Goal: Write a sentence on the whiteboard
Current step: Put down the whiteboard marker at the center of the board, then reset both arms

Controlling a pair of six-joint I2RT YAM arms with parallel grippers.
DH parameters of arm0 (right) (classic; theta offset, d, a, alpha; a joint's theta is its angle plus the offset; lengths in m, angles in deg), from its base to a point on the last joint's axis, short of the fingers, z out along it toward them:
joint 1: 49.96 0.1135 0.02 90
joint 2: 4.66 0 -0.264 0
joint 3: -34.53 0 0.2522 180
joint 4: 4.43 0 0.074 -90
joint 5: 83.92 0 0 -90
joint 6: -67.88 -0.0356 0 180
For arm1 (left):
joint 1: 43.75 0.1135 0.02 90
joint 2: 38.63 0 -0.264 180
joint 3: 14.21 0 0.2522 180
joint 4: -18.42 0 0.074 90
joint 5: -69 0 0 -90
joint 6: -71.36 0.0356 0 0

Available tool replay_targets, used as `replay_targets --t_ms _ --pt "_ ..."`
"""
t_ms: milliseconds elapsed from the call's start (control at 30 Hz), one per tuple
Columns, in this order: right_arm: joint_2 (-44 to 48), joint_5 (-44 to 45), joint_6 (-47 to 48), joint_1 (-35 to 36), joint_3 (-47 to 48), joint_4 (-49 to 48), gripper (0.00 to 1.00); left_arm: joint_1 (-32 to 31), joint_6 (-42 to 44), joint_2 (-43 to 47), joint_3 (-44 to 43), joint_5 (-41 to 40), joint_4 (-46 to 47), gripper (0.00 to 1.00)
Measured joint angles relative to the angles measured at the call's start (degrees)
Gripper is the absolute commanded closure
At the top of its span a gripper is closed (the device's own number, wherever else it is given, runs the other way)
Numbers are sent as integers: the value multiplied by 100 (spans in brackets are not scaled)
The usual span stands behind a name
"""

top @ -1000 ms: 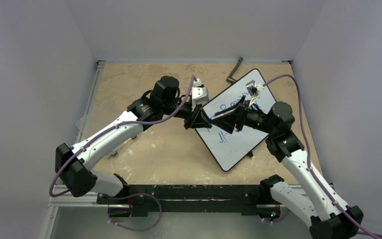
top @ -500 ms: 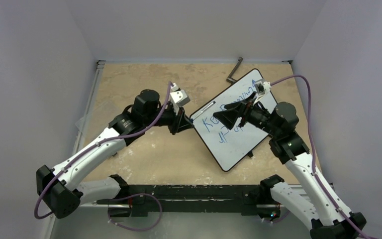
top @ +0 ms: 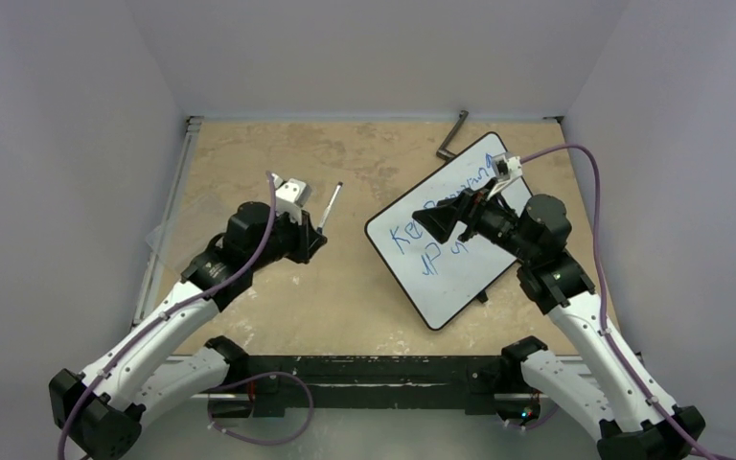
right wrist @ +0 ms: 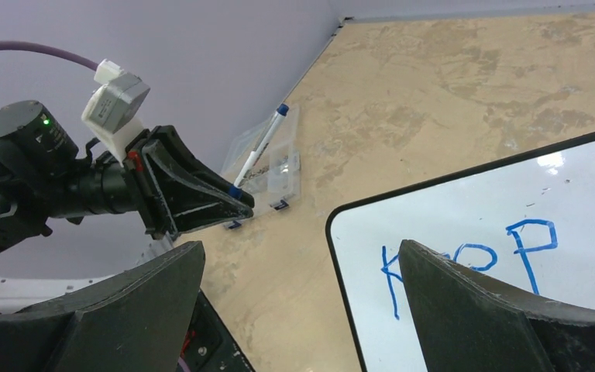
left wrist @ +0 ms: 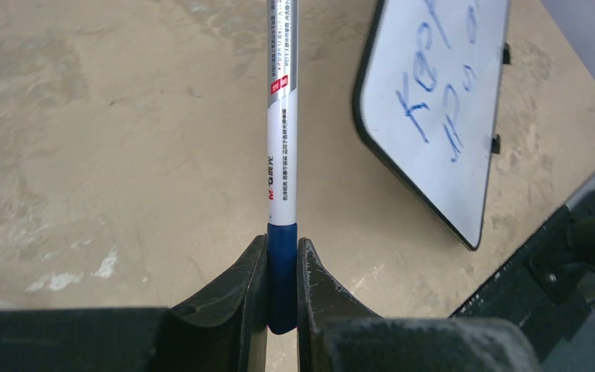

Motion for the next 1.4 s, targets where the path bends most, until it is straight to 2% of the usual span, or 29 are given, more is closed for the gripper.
replay_targets --t_ms 167,333,800,1000,1267,1400 --pt "0 127 -11 0 4 74 1 291 -529 -7 262 -785 -98 100" --pt "2 389 -26 2 17 332 1 479 -981 -474 629 -1224 -22 100" --pt "304 1069 -37 2 50 890 1 918 -1578 -1665 1580 -1093 1010 99" --pt "299 1185 -22 2 50 925 1 997 -1672 -1853 1661 -1012 1281 76" --pt "304 1303 35 2 50 933 1 1023 -1700 -1847 1681 -990 1392 29" --pt "354 1344 74 2 46 929 1 1023 -1694 -1770 1681 -988 1390 24"
